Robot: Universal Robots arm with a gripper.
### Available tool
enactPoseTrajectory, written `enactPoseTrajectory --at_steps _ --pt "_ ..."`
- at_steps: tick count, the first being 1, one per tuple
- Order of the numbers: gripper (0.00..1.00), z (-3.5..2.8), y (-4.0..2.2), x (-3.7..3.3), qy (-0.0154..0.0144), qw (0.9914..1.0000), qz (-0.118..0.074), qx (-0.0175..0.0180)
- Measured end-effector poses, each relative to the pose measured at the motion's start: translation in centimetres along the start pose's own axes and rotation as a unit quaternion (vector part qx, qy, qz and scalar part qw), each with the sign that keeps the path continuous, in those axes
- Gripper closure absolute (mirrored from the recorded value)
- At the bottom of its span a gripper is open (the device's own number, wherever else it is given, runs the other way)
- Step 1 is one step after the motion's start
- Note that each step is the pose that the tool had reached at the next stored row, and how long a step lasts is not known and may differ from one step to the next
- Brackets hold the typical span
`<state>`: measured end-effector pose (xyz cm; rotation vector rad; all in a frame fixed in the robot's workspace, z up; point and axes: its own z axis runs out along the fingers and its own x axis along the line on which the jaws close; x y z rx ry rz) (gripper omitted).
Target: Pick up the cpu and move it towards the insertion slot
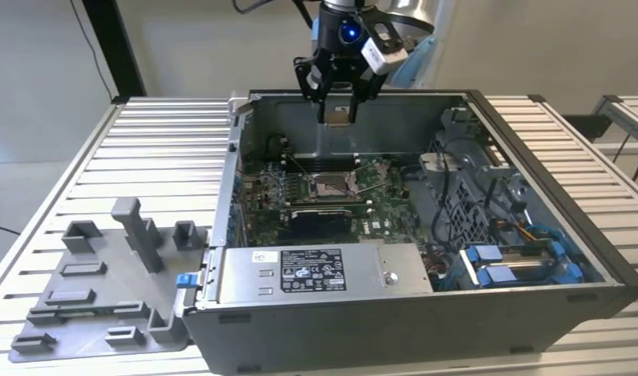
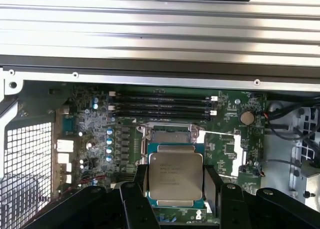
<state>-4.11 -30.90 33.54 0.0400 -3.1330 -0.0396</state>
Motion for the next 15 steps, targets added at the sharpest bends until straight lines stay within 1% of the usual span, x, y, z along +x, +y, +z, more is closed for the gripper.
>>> enactPoseTrajectory --at_steps 5,8,15 --pt "1.0 -0.25 0.05 0.08 0.0004 1.0 0.0 0.0001" --pt "1.0 -0.26 0.16 0.09 0.0004 1.0 0.0 0.0001" --pt "1.0 -0.26 0.16 0.09 0.0006 1.0 0.0 0.0001"
